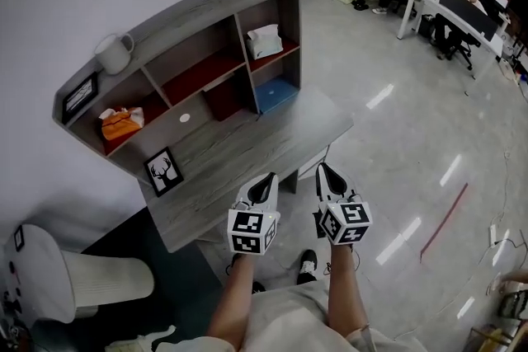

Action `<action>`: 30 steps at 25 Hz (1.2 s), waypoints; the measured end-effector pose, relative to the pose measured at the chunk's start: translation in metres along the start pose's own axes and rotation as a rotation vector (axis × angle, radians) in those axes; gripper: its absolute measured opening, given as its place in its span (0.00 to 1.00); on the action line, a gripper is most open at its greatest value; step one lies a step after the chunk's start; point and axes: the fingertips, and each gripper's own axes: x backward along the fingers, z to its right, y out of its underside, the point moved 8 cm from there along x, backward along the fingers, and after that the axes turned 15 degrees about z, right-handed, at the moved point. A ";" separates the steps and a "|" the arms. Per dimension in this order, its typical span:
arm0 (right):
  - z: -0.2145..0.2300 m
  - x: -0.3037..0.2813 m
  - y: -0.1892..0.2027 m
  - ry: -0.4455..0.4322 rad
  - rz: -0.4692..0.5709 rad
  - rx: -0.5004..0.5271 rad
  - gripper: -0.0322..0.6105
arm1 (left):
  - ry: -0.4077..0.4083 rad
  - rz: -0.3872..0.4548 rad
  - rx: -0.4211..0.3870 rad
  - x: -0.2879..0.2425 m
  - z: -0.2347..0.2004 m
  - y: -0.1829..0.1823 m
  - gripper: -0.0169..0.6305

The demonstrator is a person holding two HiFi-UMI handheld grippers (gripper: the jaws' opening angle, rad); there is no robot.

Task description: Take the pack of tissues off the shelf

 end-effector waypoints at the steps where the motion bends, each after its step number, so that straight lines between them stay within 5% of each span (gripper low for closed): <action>1: 0.009 -0.002 -0.003 -0.009 0.003 0.002 0.07 | 0.005 0.000 -0.008 -0.008 0.008 0.000 0.04; 15: 0.105 -0.002 -0.010 -0.038 -0.025 -0.027 0.07 | -0.113 -0.010 -0.032 -0.043 0.030 0.013 0.04; 20: 0.121 -0.006 -0.005 -0.031 -0.051 -0.030 0.07 | -0.148 -0.023 -0.123 -0.057 0.016 0.014 0.04; 30: 0.177 -0.054 -0.016 0.019 -0.048 0.012 0.07 | -0.121 0.065 -0.031 -0.142 -0.008 0.013 0.04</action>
